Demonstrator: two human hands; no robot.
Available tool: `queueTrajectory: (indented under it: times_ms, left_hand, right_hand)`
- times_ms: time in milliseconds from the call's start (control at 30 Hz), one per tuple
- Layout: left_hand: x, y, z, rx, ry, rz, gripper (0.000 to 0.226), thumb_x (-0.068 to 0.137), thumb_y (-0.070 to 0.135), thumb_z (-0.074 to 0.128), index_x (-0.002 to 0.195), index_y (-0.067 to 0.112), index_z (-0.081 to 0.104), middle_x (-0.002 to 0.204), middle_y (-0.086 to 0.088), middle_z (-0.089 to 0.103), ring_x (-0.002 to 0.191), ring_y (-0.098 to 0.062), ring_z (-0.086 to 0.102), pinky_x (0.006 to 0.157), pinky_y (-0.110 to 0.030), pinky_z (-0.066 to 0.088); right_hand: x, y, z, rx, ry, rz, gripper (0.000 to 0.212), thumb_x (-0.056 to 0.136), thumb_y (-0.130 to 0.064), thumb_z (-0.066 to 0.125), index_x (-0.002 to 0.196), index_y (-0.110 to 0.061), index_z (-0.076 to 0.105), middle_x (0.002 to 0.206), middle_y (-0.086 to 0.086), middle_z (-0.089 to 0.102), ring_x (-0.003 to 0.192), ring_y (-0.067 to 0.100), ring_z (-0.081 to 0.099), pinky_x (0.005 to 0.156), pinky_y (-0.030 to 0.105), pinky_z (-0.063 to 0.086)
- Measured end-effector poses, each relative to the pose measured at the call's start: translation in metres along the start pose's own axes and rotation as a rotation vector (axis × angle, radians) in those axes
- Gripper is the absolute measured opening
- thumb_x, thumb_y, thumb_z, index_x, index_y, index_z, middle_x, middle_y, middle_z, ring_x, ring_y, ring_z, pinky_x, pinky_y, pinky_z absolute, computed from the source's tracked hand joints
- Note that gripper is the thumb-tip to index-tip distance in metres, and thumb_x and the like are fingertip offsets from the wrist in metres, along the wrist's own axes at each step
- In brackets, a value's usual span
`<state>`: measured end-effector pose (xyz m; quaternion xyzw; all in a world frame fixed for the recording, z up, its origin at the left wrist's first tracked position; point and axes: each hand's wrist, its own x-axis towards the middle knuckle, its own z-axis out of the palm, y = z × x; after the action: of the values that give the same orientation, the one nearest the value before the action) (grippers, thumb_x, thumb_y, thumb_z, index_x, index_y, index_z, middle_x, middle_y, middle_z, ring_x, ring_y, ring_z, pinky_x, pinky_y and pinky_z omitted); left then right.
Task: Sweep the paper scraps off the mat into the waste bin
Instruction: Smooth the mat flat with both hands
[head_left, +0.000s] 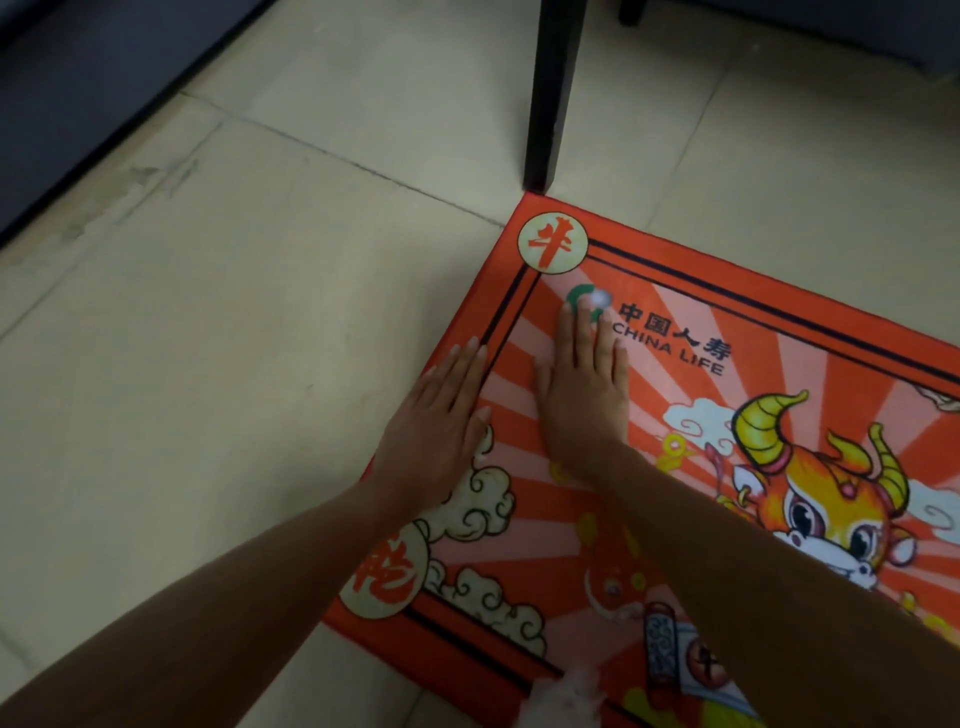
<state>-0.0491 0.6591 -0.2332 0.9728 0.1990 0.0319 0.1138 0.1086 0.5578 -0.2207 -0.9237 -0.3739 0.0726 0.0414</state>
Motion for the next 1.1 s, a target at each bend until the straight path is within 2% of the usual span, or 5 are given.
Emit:
queueTrajectory:
  times_ms: [167,333,633,833,1100]
  left_hand:
    - [-0.003,0.000,-0.002,-0.005,0.007,-0.010,0.060,0.105,0.039,0.016,0.156,0.009,0.008,0.165,-0.004,0.005,0.151,-0.014,0.000,0.123,-0.036,0.011]
    - [-0.003,-0.004,0.003,0.021,-0.004,0.006,0.060,0.105,0.037,0.016,0.156,0.007,0.010,0.164,-0.007,0.007,0.151,-0.016,0.003,0.123,-0.036,0.013]
    - [-0.048,-0.007,-0.003,0.009,-0.037,0.038,0.060,0.106,0.038,0.018,0.156,0.009,0.007,0.165,-0.005,0.004,0.151,-0.014,-0.001,0.123,-0.036,0.010]
    - [-0.098,0.001,-0.011,-0.053,-0.047,-0.018,0.061,0.105,0.041,0.017,0.157,0.010,0.007,0.165,-0.003,0.003,0.151,-0.014,-0.001,0.123,-0.039,0.013]
    - [-0.131,0.001,-0.014,-0.027,-0.036,-0.006,0.061,0.105,0.040,0.020,0.156,0.009,0.009,0.165,-0.005,0.007,0.151,-0.015,0.002,0.123,-0.036,0.011]
  right_hand:
    - [-0.018,-0.014,-0.004,0.079,-0.068,-0.042,0.063,0.102,-0.040,0.017,0.154,-0.012,-0.008,0.160,0.007,-0.013,0.147,0.026,-0.013,0.120,0.042,-0.001]
    - [-0.110,-0.047,0.017,0.067,-0.026,-0.195,0.062,0.100,-0.037,0.019,0.153,-0.006,0.014,0.160,0.011,0.008,0.148,0.025,0.005,0.118,0.042,0.007]
    - [-0.113,-0.045,0.010,0.133,-0.125,-0.181,0.071,0.088,-0.040,-0.006,0.153,-0.013,-0.009,0.160,0.002,-0.015,0.147,0.017,-0.016,0.118,0.036,-0.011]
    - [-0.110,-0.041,0.006,0.153,-0.175,-0.201,0.064,0.102,-0.039,0.017,0.153,-0.013,-0.013,0.159,0.002,-0.019,0.146,0.017,-0.020,0.117,0.035,-0.014]
    - [-0.111,-0.044,0.004,0.118,-0.171,-0.215,0.067,0.103,-0.044,0.016,0.152,-0.013,-0.016,0.158,0.003,-0.022,0.145,0.018,-0.021,0.118,0.036,-0.011]
